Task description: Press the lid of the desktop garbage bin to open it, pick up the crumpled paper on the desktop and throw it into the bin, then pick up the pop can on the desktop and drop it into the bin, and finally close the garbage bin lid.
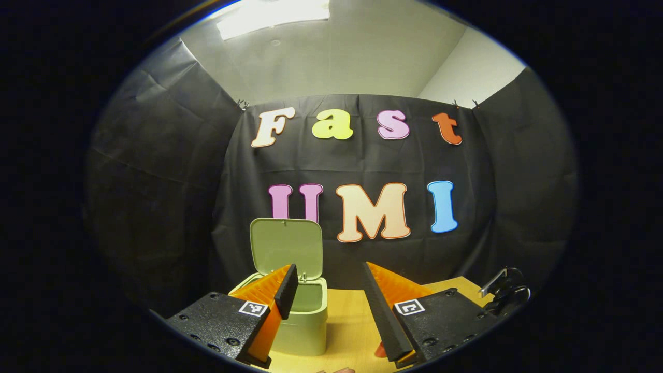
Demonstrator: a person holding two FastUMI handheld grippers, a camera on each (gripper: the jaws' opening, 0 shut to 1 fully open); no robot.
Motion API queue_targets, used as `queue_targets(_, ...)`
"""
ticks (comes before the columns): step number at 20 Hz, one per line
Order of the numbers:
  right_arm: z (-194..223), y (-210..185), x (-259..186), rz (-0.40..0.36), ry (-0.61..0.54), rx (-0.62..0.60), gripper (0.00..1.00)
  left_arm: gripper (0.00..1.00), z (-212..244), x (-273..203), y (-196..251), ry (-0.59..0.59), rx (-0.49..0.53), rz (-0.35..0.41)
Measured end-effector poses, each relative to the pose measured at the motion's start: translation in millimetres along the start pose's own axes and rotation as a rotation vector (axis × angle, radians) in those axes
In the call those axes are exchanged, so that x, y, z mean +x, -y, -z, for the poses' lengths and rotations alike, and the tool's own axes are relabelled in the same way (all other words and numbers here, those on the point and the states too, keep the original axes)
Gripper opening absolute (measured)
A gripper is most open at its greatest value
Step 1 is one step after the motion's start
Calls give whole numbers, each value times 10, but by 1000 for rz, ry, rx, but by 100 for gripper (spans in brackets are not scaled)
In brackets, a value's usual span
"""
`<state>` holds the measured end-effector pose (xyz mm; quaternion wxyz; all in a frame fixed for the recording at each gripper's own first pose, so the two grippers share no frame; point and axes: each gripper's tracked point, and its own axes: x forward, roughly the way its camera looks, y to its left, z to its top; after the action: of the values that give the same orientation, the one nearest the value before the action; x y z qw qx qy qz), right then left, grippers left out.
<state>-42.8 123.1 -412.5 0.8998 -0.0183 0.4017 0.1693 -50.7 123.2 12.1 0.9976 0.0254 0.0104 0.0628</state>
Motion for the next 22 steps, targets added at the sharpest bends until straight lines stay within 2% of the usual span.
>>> queue_targets(6, 516, -87, 238, -14, -146, 39, 99, 74, 98, -56, -104, -37, 8, -20)
queue_targets(8, 581, -85, 278, -9, -158, 43, 92, 74, 96, -56, -120, -39, 10, -20)
queue_targets(10, 639, -89, 303, -4, -174, 39, 77, 74, 102, -72, -115, -38, 9, -17)
queue_targets(13, 724, -171, 296, -33, -202, 69, 42, 74, 152, -86, -149, -51, 11, -20)
queue_targets(14, 723, -168, 300, -35, -206, 71, 36, 74, 157, -85, -163, -53, 9, -21)
queue_targets(16, 705, -173, 274, -36, -199, 74, 34, 73, 172, -80, -173, -57, 1, -23)
queue_targets(17, 654, -162, 250, -32, -185, 77, 37, 73, 171, -80, -180, -59, -3, -23)
queue_targets(20, 390, -128, 160, -27, -115, 108, 37, 74, 193, -67, -195, -62, -7, -24)
queue_targets(22, 206, -113, 90, -26, -79, 133, 34, 74, 205, -57, -182, -65, -7, -20)
